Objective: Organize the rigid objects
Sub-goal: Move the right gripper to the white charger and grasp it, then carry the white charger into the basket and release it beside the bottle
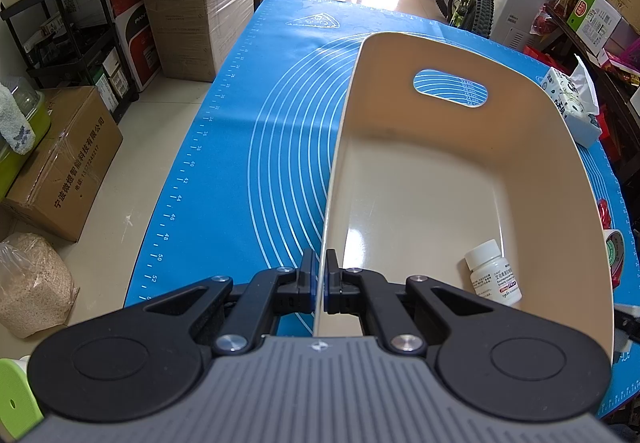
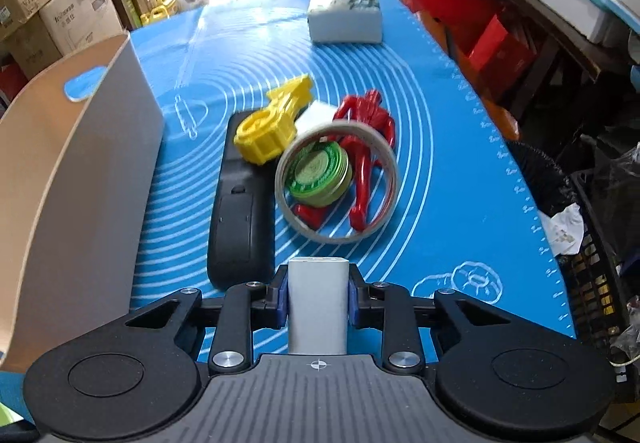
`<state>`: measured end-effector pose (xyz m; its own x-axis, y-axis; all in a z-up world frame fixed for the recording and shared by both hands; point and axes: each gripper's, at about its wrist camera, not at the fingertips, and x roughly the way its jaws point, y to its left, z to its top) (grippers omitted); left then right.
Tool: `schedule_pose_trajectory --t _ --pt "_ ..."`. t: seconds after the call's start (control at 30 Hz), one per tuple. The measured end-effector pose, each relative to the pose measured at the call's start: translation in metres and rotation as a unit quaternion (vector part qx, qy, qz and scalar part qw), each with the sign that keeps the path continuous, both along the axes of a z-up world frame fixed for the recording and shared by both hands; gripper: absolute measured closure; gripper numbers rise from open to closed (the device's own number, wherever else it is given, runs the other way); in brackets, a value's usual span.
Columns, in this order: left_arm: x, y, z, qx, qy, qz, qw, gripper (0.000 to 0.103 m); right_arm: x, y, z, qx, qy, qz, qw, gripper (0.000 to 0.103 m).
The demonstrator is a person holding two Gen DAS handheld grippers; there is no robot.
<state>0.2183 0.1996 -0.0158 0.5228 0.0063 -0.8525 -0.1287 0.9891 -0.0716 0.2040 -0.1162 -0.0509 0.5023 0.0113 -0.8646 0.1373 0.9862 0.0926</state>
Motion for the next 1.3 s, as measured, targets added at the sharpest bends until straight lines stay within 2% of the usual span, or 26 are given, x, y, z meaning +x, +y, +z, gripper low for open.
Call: schedule_pose_trajectory --t 0.33,0.5,0.63,0.83,1.13,1.3 --pt "0.0 -0.001 -0.001 -0.001 0.001 0.002 1.0 0.098 0.009 0.015 0.065 0.0 -0.092 0.03 0.995 0.067" --pt "-0.001 -0.002 -0.002 -0.002 0.001 0.003 1.0 0.098 0.024 0.04 0.1 0.002 -0.14 0.067 0.988 0.067" --pt "-0.001 -0.001 -0.002 -0.002 0.001 0.003 1.0 0.098 0.035 0.067 0.116 0.007 -0.162 0.098 0.982 0.067" --pt "-0.001 -0.001 -0.002 -0.002 0.001 0.003 1.0 0.098 0.052 0.113 0.112 0.017 -0.165 0.141 0.976 0.067" --pt "-0.001 -0.003 -0.003 -0.002 0.002 0.003 1.0 0.098 0.062 0.176 0.086 0.036 -0.133 0.18 0.974 0.067" --pt "-0.001 -0.002 -0.002 -0.003 0.003 0.004 1.0 0.098 0.059 0.2 0.075 0.027 -0.116 0.211 0.97 0.067"
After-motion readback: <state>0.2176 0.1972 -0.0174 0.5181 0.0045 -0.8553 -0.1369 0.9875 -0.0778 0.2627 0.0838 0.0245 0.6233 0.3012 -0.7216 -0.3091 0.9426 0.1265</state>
